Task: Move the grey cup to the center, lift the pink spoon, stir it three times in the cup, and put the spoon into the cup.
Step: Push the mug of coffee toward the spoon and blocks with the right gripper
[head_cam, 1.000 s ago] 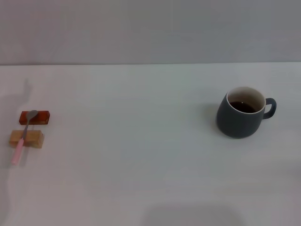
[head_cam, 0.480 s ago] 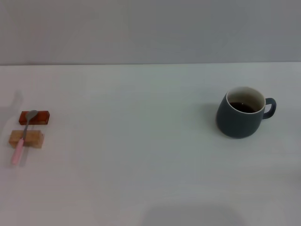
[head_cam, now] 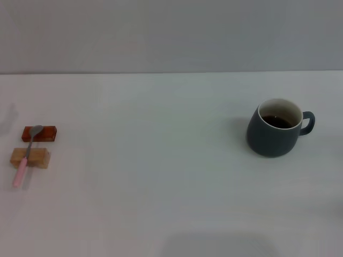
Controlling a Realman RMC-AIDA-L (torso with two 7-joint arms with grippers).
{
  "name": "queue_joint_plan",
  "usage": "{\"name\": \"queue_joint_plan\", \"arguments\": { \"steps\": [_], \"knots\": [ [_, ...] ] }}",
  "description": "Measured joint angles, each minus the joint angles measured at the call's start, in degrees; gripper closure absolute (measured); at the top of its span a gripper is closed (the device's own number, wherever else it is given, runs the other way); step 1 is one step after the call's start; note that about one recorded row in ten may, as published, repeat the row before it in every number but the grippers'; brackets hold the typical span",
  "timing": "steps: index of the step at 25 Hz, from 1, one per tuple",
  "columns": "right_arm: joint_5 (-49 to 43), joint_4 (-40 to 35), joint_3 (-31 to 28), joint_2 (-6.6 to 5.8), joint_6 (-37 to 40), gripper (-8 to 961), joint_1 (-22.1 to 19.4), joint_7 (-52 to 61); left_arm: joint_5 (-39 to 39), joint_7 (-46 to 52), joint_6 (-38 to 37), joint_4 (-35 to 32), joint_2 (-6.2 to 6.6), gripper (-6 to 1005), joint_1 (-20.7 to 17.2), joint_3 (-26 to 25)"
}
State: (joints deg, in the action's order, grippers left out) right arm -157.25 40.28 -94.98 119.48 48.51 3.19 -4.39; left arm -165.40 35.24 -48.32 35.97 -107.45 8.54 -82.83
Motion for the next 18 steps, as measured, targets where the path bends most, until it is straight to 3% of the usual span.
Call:
{"name": "queue_joint_plan", "arguments": {
  "steps": [3, 9, 14, 18],
  "knots": [
    [0.0, -0.4, 0.5, -0.1, 0.1, 420, 0.0, 0.1, 0.0, -14.9, 3.8, 0.8, -1.26, 157, 0.6, -3.6],
    [-0.1, -0.1, 1.9, -0.23, -0.2, 420, -0.3, 0.2, 0.0, -22.5, 5.2, 0.9, -2.19, 157, 0.9, -6.7],
    [0.0, -0.1, 2.0, -0.13, -0.8, 427, -0.6, 0.4, 0.0, -30.5, 6.7, 0.0, -4.63, 162, 1.8, -11.0],
    [0.0, -0.4, 3.0, -0.15, -1.9, 461, -0.7, 0.8, 0.0, -31.3, 7.1, 0.4, -5.61, 166, 1.7, -12.2]
  ]
}}
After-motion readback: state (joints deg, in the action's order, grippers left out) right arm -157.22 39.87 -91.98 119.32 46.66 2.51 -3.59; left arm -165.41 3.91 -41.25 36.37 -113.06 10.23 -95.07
